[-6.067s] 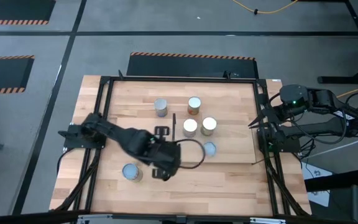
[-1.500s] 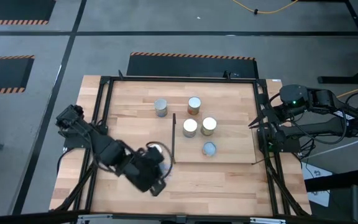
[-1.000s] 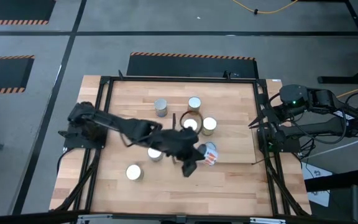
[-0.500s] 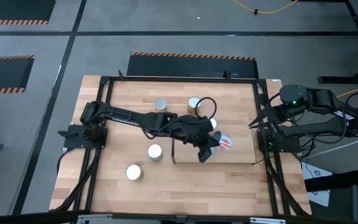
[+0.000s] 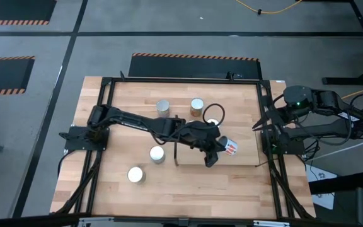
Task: Pick and place cans onto a shelf
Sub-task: Put the canned sliced carrots on the shelf
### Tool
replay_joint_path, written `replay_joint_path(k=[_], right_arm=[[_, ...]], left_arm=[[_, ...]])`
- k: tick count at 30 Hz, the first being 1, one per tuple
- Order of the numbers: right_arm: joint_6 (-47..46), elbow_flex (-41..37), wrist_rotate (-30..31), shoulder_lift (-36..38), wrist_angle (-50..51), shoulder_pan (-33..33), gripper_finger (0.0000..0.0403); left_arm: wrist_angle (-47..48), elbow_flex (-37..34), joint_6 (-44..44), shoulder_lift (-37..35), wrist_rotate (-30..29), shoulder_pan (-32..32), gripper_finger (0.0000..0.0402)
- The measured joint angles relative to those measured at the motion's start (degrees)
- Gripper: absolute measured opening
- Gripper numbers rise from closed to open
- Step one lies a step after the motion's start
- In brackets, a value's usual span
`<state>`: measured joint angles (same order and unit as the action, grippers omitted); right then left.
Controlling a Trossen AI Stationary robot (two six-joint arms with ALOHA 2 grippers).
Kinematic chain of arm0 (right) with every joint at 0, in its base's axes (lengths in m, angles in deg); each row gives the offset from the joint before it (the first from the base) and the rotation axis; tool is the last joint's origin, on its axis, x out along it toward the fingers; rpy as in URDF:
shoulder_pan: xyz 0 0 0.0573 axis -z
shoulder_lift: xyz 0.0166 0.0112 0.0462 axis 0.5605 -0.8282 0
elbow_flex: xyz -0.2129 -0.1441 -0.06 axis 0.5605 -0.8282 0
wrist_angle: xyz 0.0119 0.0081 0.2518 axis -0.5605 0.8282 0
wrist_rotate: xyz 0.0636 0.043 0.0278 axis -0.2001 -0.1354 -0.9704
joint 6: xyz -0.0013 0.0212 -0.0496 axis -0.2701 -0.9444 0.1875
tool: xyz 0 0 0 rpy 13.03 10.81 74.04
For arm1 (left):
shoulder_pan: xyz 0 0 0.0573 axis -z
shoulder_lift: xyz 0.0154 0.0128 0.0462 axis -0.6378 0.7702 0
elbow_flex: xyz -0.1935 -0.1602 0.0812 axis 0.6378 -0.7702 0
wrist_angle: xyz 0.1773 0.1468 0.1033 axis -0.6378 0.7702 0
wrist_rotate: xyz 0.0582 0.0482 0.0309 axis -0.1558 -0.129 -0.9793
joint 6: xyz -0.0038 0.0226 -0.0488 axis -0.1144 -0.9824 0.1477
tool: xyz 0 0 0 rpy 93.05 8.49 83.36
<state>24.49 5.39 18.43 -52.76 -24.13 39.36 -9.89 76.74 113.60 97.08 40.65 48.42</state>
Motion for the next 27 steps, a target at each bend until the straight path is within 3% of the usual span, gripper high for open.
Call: replay_joint_path(k=[7, 19, 27], right_arm=[[-2.09, 0.00, -6.37, -0.02, -0.48, -0.02, 0.0039], [-4.78, 0.00, -6.44, -2.26, -6.14, -0.02, 0.0047], [-4.98, 0.00, -7.56, -7.61, -13.28, -0.02, 0.0048]], left_arm=[[3.78, 0.02, -3.74, 0.15, -1.91, 0.00, 0.0000], [6.38, 0.02, -3.86, 0.15, -2.99, 0.00, 0.0000], [6.38, 0.02, -6.88, 0.15, -4.38, 0.19, 0.0000]])
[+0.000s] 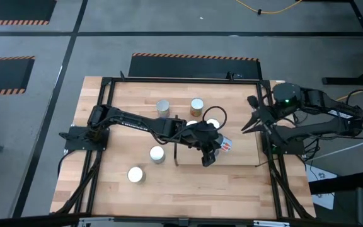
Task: Pick and place cans onto a shelf
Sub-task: Put the canned sliced carrots on the shelf
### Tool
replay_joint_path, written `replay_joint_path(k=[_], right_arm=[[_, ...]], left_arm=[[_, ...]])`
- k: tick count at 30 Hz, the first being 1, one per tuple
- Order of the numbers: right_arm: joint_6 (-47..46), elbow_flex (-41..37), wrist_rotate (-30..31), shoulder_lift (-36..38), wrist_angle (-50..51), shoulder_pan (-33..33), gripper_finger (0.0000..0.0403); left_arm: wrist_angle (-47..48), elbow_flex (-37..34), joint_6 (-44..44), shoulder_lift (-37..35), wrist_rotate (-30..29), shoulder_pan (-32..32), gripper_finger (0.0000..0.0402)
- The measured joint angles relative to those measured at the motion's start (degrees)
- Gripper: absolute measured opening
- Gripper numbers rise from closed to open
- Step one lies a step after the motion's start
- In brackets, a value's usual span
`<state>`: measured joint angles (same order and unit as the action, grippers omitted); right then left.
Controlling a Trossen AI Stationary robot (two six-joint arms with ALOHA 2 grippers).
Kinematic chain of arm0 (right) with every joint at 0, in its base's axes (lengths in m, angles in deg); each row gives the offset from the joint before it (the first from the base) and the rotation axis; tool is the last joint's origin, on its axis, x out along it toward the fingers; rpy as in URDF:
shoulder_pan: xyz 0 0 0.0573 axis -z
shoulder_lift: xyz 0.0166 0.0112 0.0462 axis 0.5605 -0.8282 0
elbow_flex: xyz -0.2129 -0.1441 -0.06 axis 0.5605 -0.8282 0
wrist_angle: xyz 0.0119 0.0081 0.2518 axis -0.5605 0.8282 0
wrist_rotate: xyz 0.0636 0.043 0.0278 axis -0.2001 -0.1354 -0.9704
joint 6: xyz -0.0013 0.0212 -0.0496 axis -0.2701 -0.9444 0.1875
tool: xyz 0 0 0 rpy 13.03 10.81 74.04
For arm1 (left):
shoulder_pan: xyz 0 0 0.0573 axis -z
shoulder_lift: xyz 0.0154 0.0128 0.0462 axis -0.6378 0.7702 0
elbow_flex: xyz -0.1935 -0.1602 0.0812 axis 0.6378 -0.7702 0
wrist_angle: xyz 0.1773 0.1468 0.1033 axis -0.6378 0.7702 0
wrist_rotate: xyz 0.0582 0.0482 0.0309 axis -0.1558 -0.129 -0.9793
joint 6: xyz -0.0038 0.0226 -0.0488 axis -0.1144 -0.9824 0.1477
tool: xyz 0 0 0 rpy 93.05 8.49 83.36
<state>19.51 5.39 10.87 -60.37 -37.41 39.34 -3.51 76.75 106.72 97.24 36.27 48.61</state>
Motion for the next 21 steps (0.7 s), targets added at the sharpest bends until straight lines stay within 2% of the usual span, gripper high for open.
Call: replay_joint_path(k=[2, 7, 21], right_arm=[[0.04, 0.00, 0.02, -2.10, -1.19, 0.00, 0.0047], [-0.14, 0.00, 4.39, -7.24, -2.63, 0.02, 0.0046], [-0.05, 0.00, 3.47, -16.70, -4.50, 0.02, 0.0049]], left_arm=[[0.00, 0.00, -0.84, 0.00, -0.19, 0.08, 0.0000], [0.24, 0.00, -1.41, 0.00, -0.88, 0.73, 0.0001], [3.52, 0.00, -1.48, 0.00, -2.97, 1.60, 0.0001]])
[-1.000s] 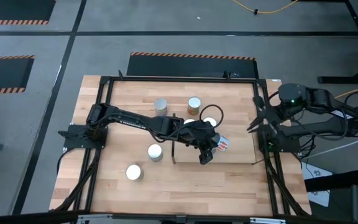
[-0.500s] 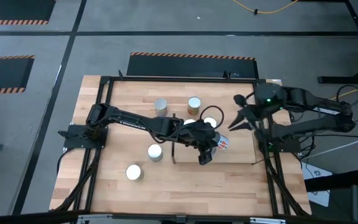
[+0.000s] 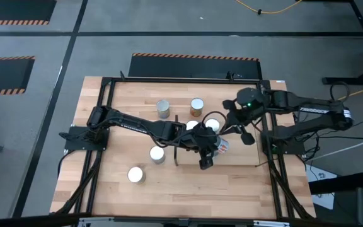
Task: Pick and place cans onto a shelf
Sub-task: Put the canned sliced carrots on the shelf
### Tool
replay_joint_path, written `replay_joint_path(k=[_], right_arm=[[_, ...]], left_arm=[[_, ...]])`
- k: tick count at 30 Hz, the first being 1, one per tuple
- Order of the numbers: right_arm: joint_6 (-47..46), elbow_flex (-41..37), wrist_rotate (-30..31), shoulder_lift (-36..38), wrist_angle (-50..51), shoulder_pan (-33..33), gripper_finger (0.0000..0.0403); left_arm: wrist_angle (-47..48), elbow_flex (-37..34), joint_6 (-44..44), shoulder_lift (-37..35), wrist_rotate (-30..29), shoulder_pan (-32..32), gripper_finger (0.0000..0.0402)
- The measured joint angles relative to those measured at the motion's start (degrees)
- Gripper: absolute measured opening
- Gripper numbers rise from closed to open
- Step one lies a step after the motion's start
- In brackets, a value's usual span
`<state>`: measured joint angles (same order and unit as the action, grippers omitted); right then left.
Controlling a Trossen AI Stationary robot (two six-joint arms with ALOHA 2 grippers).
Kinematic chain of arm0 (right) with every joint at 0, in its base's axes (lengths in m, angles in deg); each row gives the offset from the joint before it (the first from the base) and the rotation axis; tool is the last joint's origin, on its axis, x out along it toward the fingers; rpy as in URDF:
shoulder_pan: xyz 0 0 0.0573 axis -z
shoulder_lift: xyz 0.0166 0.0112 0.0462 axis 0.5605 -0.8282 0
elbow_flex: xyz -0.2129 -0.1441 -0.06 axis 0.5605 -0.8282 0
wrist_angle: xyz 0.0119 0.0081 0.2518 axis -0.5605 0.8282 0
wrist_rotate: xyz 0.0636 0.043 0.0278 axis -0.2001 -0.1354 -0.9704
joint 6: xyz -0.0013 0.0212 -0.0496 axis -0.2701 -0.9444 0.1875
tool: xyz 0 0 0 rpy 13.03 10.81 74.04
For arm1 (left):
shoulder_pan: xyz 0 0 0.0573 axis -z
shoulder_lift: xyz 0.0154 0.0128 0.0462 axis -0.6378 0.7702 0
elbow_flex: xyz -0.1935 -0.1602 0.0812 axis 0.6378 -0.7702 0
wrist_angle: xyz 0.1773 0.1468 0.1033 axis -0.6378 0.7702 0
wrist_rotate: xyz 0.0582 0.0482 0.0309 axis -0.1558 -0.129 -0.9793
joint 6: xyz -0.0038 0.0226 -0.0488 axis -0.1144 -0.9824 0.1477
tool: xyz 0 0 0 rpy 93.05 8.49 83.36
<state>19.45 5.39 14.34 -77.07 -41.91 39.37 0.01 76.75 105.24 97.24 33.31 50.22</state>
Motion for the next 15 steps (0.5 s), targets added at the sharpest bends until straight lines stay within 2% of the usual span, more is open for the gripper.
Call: replay_joint_path(k=[6, 10, 15], right_arm=[[-1.67, 0.00, -5.43, -2.67, -2.00, -0.02, 0.0074], [0.59, 0.00, -5.72, -3.76, -2.05, -0.02, 0.0096], [3.62, 0.00, -5.97, -4.15, -2.02, -0.02, 0.0101]], left_arm=[[0.03, 0.00, -0.41, 0.00, 0.00, 0.00, 0.0001], [0.18, 0.00, -0.93, 0.00, -0.01, 0.00, 0.0002], [0.20, 0.00, -1.36, 0.00, -0.04, 0.00, 0.0002]])
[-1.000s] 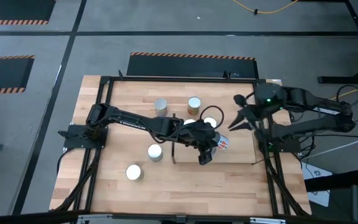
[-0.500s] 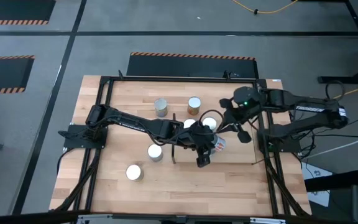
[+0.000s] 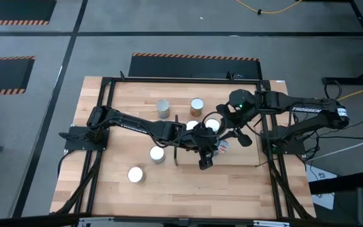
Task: Pick and place cans onto a shelf
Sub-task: Put the canned sliced carrots on the shelf
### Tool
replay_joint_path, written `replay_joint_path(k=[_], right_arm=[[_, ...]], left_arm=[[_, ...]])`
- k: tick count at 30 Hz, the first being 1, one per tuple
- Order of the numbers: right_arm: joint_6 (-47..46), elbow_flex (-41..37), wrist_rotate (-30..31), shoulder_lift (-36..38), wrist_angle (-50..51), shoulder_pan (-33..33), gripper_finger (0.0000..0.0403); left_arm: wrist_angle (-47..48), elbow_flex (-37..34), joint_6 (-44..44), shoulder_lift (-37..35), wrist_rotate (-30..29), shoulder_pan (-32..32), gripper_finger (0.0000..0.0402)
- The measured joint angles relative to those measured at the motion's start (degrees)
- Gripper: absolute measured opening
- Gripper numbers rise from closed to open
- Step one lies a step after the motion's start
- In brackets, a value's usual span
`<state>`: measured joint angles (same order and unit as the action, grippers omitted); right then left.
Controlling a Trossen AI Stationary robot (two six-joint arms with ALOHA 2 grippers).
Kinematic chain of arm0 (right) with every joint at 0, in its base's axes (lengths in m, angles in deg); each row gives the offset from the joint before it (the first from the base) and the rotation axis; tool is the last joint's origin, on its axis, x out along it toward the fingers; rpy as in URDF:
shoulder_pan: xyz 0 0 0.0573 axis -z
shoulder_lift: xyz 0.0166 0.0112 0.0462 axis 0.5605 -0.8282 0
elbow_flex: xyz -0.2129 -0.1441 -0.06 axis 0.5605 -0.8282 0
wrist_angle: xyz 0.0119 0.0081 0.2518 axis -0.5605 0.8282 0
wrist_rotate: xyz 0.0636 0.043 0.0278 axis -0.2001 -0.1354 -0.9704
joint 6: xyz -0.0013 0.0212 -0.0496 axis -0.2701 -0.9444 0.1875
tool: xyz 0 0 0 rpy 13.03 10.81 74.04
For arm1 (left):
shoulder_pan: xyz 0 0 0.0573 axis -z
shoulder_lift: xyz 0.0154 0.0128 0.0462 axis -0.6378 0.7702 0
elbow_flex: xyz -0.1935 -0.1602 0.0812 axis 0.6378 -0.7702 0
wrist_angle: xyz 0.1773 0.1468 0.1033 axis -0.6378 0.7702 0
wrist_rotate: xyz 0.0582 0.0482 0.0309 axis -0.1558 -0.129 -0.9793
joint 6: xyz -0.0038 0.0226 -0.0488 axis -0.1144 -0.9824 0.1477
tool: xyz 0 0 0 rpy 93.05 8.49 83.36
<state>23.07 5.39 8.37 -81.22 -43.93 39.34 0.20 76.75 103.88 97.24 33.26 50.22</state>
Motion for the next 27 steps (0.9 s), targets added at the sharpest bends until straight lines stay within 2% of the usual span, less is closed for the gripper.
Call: replay_joint_path(k=[8, 18, 27], right_arm=[[1.02, 0.00, -2.14, -0.49, 2.27, -0.76, 0.0101], [3.83, 0.11, 3.79, -4.12, 2.13, -5.01, 0.0101], [3.65, 0.13, 4.28, -7.79, 2.33, -6.35, 0.0101]], left_arm=[[0.04, 0.00, -0.84, 0.00, 0.00, -0.02, 0.0002], [1.90, 0.00, -1.57, 0.00, 0.36, -0.02, 0.0002], [4.75, -0.02, -1.57, 0.00, 0.53, -0.02, 0.0002]])
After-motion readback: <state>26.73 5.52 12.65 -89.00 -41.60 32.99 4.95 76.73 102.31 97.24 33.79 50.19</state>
